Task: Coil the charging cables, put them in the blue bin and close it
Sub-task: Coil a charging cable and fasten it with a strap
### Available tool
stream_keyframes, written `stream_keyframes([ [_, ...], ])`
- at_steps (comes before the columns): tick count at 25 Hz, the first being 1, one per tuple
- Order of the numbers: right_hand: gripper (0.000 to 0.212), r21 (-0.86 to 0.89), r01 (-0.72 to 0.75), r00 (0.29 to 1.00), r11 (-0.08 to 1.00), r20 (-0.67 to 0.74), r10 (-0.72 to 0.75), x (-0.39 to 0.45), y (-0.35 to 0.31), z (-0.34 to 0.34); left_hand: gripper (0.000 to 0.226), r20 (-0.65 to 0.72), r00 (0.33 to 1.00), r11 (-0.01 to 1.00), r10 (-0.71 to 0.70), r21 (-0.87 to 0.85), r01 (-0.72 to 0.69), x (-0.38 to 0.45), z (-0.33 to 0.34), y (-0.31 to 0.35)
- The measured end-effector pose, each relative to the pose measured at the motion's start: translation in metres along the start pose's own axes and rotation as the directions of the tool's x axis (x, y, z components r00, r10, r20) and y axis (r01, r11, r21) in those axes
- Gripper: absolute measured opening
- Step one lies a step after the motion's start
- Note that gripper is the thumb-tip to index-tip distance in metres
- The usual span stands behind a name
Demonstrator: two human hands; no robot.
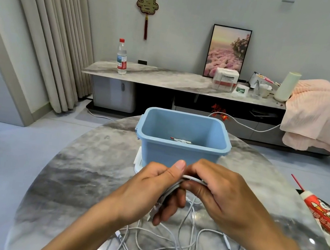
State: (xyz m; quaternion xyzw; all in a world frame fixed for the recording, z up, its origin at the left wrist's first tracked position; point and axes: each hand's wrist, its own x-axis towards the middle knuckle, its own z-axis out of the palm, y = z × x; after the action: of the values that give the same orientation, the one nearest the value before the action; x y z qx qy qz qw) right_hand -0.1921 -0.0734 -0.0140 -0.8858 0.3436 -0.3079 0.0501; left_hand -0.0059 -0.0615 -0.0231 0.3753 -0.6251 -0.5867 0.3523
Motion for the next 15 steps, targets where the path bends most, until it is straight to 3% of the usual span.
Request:
stream_keyframes([
  [3,0.030,0.025,-0.019,1.000,1.000,-0.001,0.019,0.000,-0.002,0.007,0.069,0.009,0.999,0.999,-0.041,-0.005,0.041,0.001,-0.001,0.001],
  [5,0.028,0.064,-0.027,0.998,0.998,-0.054,0.030,0.001,-0.004,0.012,0.062,-0.006,0.998,0.989,-0.068,-0.131,0.066,0.001,0.000,0.004],
  [7,0.025,0.305,-0.093,0.989,0.948,-0.085,0.124,0.005,-0.007,0.011,0.057,0.044,0.997,0.949,-0.067,-0.307,0.077,-0.001,-0.003,0.007],
  [9,0.028,0.664,-0.223,0.952,0.714,-0.008,0.306,0.005,-0.001,0.002,0.046,0.125,0.991,0.856,-0.037,-0.507,0.096,-0.004,-0.009,0.014],
  [10,0.033,0.757,-0.280,0.923,0.590,0.042,0.383,0.003,0.004,-0.003,0.041,0.141,0.990,0.801,-0.016,-0.590,0.097,-0.006,-0.011,0.018],
  [12,0.042,0.835,-0.341,0.877,0.433,0.116,0.467,-0.001,0.008,-0.004,0.034,0.108,0.994,0.737,0.016,-0.674,0.061,-0.009,-0.014,0.024],
  [15,0.030,0.908,-0.381,0.788,0.174,0.221,0.575,0.002,-0.003,0.015,0.030,-0.014,1.000,0.666,0.008,-0.746,-0.016,-0.009,-0.019,0.029],
])
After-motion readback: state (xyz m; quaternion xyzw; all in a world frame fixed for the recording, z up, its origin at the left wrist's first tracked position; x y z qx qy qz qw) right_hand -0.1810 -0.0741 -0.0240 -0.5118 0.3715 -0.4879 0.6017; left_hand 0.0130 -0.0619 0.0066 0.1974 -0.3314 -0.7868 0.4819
